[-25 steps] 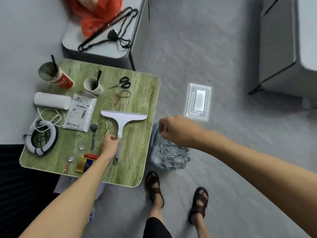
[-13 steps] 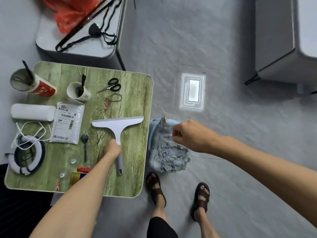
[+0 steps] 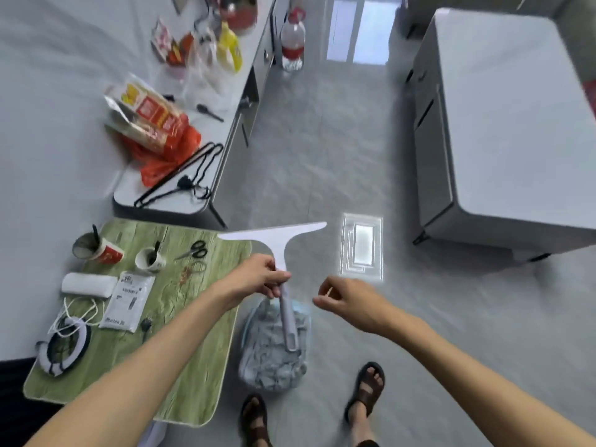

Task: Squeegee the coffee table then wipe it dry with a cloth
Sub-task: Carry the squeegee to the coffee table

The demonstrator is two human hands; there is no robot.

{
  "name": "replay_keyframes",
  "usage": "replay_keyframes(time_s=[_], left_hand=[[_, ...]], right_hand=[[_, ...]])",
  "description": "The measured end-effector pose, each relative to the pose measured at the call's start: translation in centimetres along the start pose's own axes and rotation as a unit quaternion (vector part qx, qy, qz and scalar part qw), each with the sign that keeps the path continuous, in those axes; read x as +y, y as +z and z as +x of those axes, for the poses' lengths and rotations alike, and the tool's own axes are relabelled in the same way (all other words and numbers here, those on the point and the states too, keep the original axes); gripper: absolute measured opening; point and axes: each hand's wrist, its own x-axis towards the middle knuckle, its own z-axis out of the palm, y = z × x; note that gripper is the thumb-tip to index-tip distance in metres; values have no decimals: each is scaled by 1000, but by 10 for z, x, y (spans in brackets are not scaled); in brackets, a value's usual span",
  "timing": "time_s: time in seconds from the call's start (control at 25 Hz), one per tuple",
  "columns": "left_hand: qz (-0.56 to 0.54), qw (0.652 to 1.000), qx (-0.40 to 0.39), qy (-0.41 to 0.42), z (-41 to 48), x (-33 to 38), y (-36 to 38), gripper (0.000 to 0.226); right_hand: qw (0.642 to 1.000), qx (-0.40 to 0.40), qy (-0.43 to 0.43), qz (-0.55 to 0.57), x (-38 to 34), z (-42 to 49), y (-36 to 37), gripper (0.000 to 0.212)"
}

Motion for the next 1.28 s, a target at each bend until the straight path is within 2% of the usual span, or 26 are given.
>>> replay_keyframes(time_s=[0.16,0.36,0.52,0.64,0.72,0.84,0.92,1.0,1.08,1.2,1.28], left_hand=[[-49,997,46,46,4,128,82,21],[-44,992,55,108,27,260,161,17],[-23,989,35,139,73,332,187,15],[90,985,56,138,133,372,187,13],[202,967,63,140,183,396,181,11],[393,903,56,165,255,440,162,24],[471,867,12,165,304,484,144,32],[512,840,-34,175,349,532,132,35],[535,819,-44,203,392,580,125,39],[525,818,-68,225,453,631,119,40],[529,819,-90,204,513,667,110,40]], right_hand=[[998,-3,-32,48,38,-35,-96,44],[983,102,-14,154,75,-69,-218,31],[969,140,-6,203,105,-58,-284,23],[971,198,37,129,137,-21,-335,6],[972,215,64,64,163,11,-373,9],[967,228,111,11,205,57,-433,17],[964,226,140,-3,229,88,-478,25],[960,226,164,0,247,114,-522,29],[957,224,183,8,262,139,-567,30],[964,190,187,7,285,184,-618,29],[969,157,188,21,306,230,-663,27]])
